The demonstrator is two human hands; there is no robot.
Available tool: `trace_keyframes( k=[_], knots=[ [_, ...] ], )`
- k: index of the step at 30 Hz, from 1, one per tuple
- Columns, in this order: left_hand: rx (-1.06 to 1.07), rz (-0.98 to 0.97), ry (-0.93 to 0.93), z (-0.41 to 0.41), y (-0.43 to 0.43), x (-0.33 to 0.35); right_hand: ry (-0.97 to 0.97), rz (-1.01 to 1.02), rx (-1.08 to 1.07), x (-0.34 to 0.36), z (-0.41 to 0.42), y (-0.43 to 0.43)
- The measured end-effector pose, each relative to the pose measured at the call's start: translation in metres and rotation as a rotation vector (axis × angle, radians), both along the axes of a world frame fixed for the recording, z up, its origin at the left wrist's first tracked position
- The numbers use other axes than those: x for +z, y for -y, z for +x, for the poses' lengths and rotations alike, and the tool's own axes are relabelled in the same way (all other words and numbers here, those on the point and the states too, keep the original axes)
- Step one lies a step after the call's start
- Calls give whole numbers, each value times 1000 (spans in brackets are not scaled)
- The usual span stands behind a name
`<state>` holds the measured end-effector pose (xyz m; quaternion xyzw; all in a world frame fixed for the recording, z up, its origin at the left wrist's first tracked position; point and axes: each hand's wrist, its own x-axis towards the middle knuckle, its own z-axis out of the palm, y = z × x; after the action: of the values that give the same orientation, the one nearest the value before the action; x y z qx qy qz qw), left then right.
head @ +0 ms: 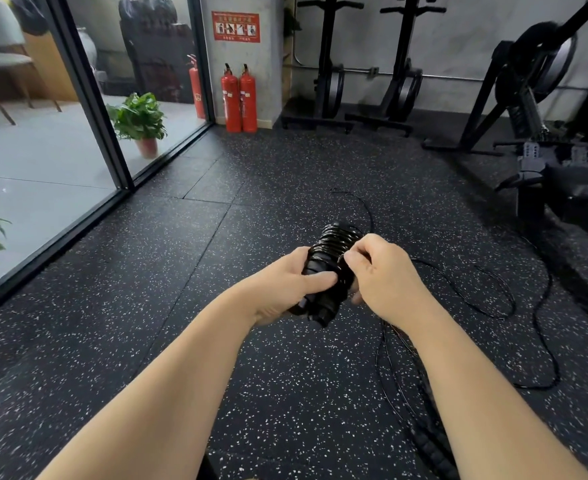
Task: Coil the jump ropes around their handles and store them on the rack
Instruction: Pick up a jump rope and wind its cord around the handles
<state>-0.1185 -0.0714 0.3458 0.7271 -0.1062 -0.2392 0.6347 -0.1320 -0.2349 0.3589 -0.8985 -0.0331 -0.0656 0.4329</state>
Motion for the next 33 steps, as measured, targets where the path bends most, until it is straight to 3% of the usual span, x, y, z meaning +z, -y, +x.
trace_keyframes(
  k=[5, 12, 17, 24, 27, 33],
  knots=[
    [25, -52, -39, 0, 4, 3, 19, 140, -62, 1, -2, 4],
    [34, -67, -82, 0, 3, -1, 120, 1, -22, -2, 1, 7],
    [163, -131, -109, 5, 6, -7, 122, 300, -133, 6, 7, 17],
    [221, -162, -83, 11, 17, -11, -232, 469, -50, -15, 13, 5],
    [173, -124, -56, 11, 18, -14, -272, 610, -39, -18, 15, 5],
    [187, -135, -89, 14, 24, -19, -303, 669, -85, -22, 18, 6]
  ],
)
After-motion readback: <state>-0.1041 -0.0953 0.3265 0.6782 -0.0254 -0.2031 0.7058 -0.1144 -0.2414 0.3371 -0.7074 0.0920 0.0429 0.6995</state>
